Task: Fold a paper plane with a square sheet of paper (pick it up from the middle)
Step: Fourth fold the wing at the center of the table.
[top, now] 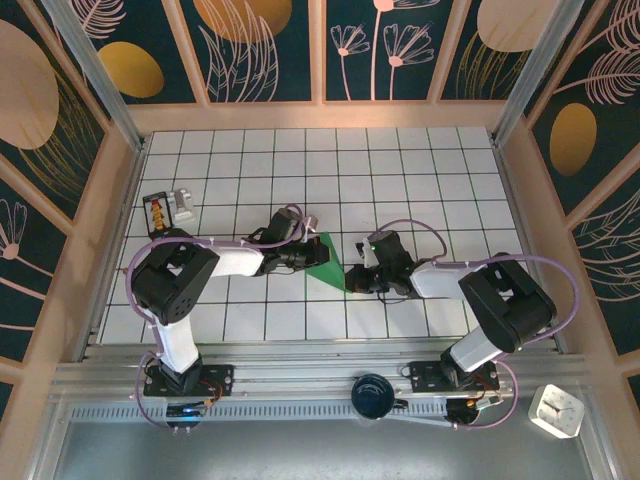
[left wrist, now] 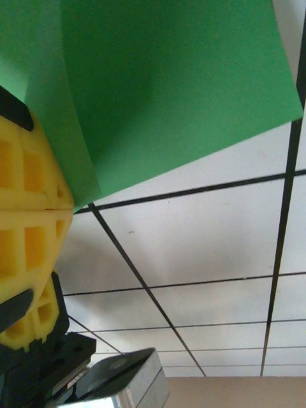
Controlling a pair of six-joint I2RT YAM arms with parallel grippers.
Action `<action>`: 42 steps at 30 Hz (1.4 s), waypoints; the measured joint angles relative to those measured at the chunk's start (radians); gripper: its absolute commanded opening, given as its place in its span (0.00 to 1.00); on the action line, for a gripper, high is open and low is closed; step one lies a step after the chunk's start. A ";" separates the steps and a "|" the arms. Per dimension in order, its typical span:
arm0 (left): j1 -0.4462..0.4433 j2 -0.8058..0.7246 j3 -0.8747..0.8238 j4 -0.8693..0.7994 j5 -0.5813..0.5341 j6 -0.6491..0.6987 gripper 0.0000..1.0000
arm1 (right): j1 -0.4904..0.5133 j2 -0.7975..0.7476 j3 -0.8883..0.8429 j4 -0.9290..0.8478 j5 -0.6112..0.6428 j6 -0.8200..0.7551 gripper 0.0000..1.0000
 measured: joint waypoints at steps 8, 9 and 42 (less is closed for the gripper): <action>0.029 0.012 0.000 0.000 0.000 0.008 0.09 | 0.000 0.000 0.000 0.000 0.000 0.000 0.00; 0.030 0.012 0.000 0.000 0.000 0.008 0.10 | 0.000 0.000 0.000 0.000 0.000 0.000 0.00; 0.036 -0.008 -0.038 0.041 0.023 0.000 0.11 | 0.000 0.000 0.000 0.000 0.003 0.000 0.00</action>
